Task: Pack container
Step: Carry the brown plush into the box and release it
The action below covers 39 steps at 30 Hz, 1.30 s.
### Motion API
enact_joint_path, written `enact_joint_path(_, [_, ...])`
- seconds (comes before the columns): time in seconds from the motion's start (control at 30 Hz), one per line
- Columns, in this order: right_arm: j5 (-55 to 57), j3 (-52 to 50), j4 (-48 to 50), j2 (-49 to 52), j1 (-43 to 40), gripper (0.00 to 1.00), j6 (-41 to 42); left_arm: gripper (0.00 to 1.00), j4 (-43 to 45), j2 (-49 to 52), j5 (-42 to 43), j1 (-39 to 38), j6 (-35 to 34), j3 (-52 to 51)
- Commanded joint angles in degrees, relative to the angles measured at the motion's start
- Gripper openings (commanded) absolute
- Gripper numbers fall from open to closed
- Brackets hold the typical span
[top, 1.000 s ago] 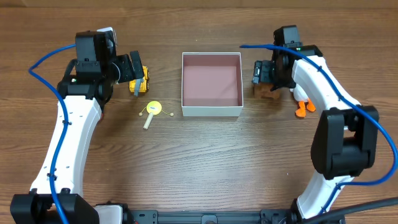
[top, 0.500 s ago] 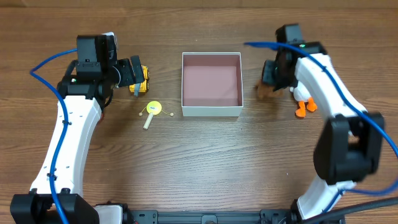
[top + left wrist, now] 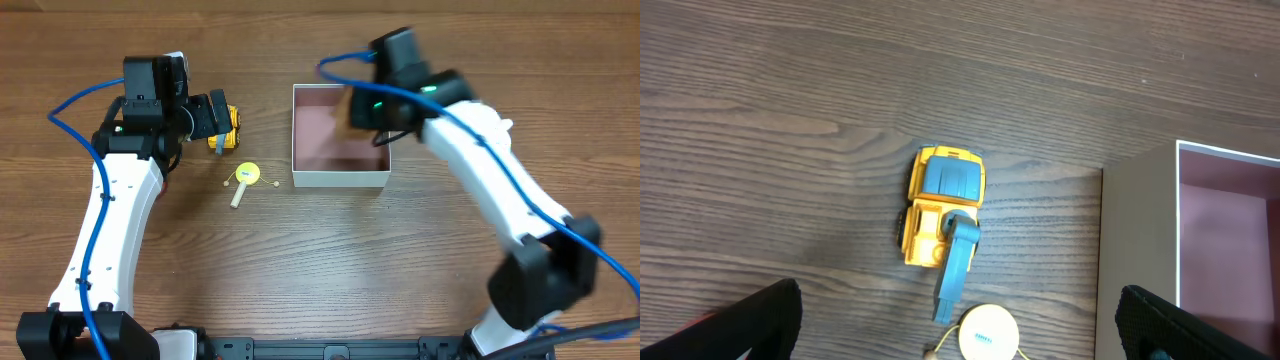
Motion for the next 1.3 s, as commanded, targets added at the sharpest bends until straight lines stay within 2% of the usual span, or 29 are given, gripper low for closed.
enact_joint_path(0.0, [4.37,0.02,4.15,3.21,1.88,0.04,0.63,1.0,0.07,-0.13,0.81,0.0,1.33,1.42])
enact_joint_path(0.4, [-2.05,0.02,13.03,12.15,4.28,0.06,-1.29,1.0,0.07,-0.13,0.81,0.0,1.33,1.42])
enact_joint_path(0.5, [-0.48,0.02,13.05,12.28,4.85,0.29,-1.49,1.0,0.04,-0.13,0.81,0.0,1.33,1.42])
enact_joint_path(0.53, [-0.44,0.02,13.07,12.28,4.85,0.48,-1.49,1.0,0.04,-0.13,0.81,0.0,1.33,1.42])
enact_joint_path(0.57, [-0.33,0.02,13.03,12.28,4.85,0.56,-1.51,1.0,0.07,-0.13,0.81,0.0,1.33,1.42])
enact_joint_path(0.77, [0.63,0.9,11.76,11.45,4.85,0.67,-4.52,1.0,0.04,-0.13,0.81,0.0,1.33,1.42])
enact_joint_path(0.87, [1.6,2.19,10.54,9.88,4.85,0.8,-6.05,1.0,0.07,-0.13,0.81,0.0,1.33,1.42])
enact_joint_path(1.0, [2.32,3.06,9.27,5.75,4.85,0.84,-7.48,1.0,0.04,-0.13,0.81,0.0,1.33,1.42])
enact_joint_path(1.1, [7.8,3.06,7.96,-0.28,4.24,0.9,-7.45,1.0,0.04,-0.13,0.81,0.0,1.33,1.42])
enact_joint_path(1.2, [12.11,3.06,4.68,-6.32,0.72,0.94,-7.43,1.0,0.07,-0.13,0.81,0.0,1.33,1.42])
enact_joint_path(1.27, [14.56,3.06,0.96,-9.75,-5.01,0.99,-7.48,1.0,0.04,-0.13,0.83,0.0,1.33,1.42])
